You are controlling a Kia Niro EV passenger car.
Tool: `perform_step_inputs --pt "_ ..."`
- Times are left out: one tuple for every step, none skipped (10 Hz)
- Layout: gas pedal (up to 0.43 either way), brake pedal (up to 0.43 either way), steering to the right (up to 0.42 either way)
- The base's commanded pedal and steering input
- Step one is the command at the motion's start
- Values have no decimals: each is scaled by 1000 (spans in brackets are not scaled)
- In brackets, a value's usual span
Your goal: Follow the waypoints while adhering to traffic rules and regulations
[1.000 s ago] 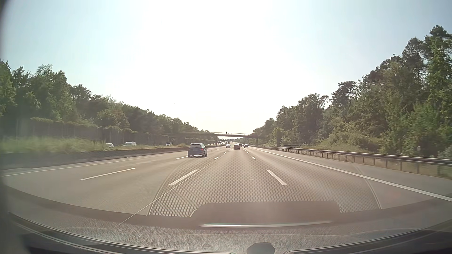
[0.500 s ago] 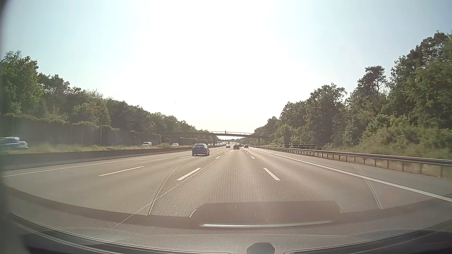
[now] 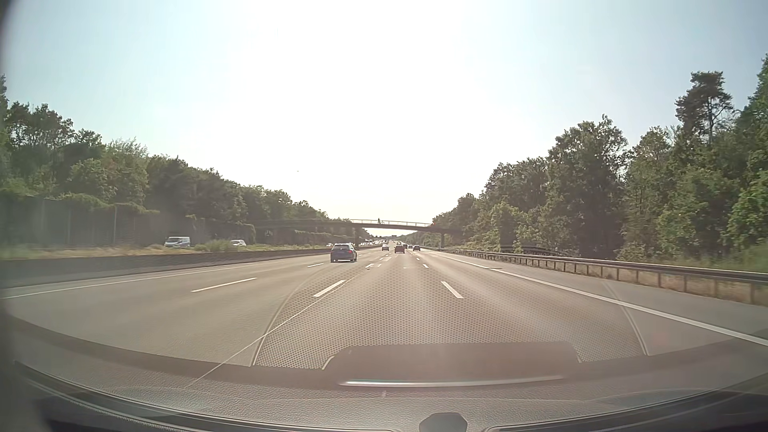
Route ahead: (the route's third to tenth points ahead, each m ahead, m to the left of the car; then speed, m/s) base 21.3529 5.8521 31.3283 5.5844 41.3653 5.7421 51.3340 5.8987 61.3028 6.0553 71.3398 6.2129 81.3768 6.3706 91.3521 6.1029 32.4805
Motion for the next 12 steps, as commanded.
perform_step_inputs --pt "118 30 5" --pt "118 30 5" --pt "118 30 5" --pt "118 30 4" --pt "118 30 5" --pt "118 30 5" --pt "118 30 5" --pt "118 30 4" --pt "118 30 4" --pt "118 30 4" --pt "118 30 4" --pt "118 30 4"
